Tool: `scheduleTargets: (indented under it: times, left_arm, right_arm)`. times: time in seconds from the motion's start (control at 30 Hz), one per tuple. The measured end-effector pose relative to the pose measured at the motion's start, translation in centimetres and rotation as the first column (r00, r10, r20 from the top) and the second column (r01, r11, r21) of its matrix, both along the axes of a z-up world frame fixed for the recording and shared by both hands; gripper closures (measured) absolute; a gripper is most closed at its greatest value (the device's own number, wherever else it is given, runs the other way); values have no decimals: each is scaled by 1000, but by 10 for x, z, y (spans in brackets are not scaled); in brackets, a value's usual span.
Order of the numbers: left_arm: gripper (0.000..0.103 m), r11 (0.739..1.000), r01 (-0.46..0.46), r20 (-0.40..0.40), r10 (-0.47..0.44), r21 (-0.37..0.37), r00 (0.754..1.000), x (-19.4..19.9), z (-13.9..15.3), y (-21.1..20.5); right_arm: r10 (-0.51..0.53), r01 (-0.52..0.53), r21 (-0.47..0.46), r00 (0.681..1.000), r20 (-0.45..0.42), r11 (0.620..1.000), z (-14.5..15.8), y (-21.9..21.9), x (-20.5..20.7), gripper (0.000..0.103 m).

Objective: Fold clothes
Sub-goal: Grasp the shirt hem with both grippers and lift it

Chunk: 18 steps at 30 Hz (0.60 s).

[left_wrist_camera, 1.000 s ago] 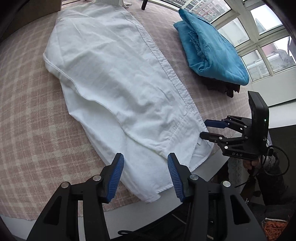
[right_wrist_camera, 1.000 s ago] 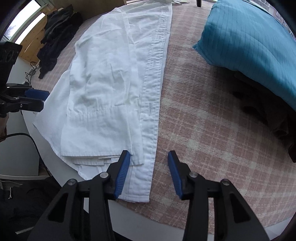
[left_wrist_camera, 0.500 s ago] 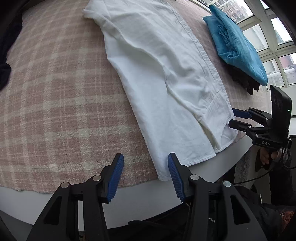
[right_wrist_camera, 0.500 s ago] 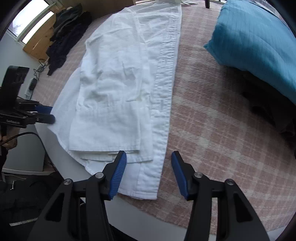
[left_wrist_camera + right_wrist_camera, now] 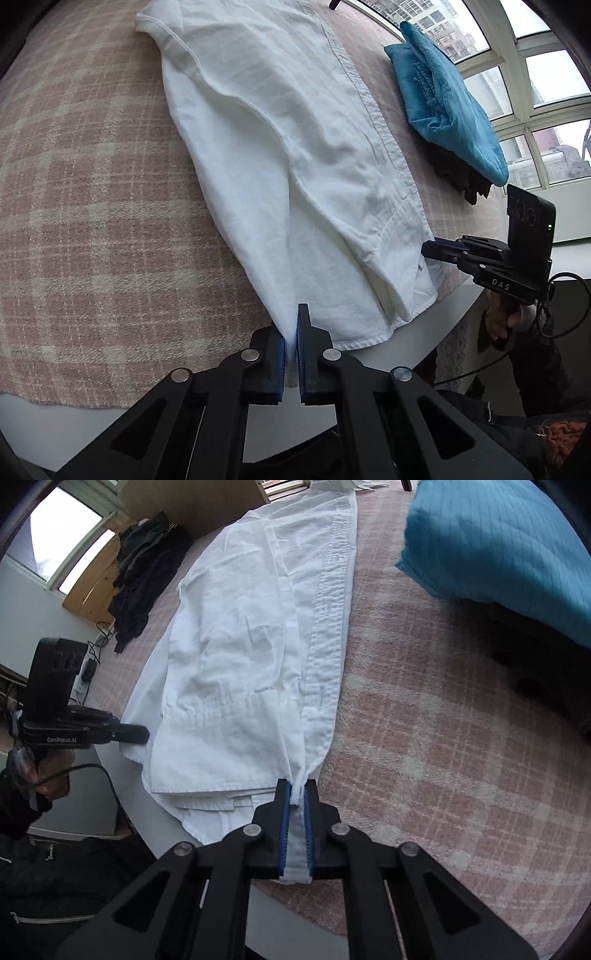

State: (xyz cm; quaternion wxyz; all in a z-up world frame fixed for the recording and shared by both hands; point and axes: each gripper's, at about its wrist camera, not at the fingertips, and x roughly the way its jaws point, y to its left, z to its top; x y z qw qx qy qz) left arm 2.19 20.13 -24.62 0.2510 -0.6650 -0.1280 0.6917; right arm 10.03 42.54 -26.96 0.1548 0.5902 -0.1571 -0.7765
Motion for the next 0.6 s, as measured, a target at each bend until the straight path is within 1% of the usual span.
scheduleTargets:
  times: [0.1,0.2,0.27,0.3,0.37,0.43,0.5,0.57,0.6]
  left_arm:
    - [99,997,-35,13,34,75,999,-7,10,-5]
    - [99,988,-63,9,62,144,998,-20,27,-14]
    - [99,983,-74,-9,77,169,997,-35,43,-17]
    - [99,980,-75,-24,80,183,996,-43,50,-19]
    - [99,976,-84,-64,99,200,993,-63,62,-27]
    - [99,973,-97,-96,119,209,988,-87,68,-35]
    - [99,970,-116,-110,142,211,984,-114,66,-43]
    - [99,960,-172,-80,193,219,978,-141,54,-52]
    - [99,958,-179,-69,199,223,978,-154,47,-56]
  right_arm:
    - [-45,50,-100,998,50,994,2,16,-1,98]
    - [-111,123,-201,991,69,972,13,20,-10,98]
    - [-152,156,-267,988,36,951,32,24,-18,98]
    - [-166,163,-284,986,14,945,43,25,-24,98]
    - [-176,157,-288,984,-42,945,66,27,-38,98]
    - [-179,148,-275,980,-92,950,86,34,-58,98]
    - [-180,144,-251,975,-127,957,96,41,-85,98]
    - [-177,143,-213,973,-150,966,101,43,-116,98]
    - [-168,142,-170,975,-146,975,96,40,-135,98]
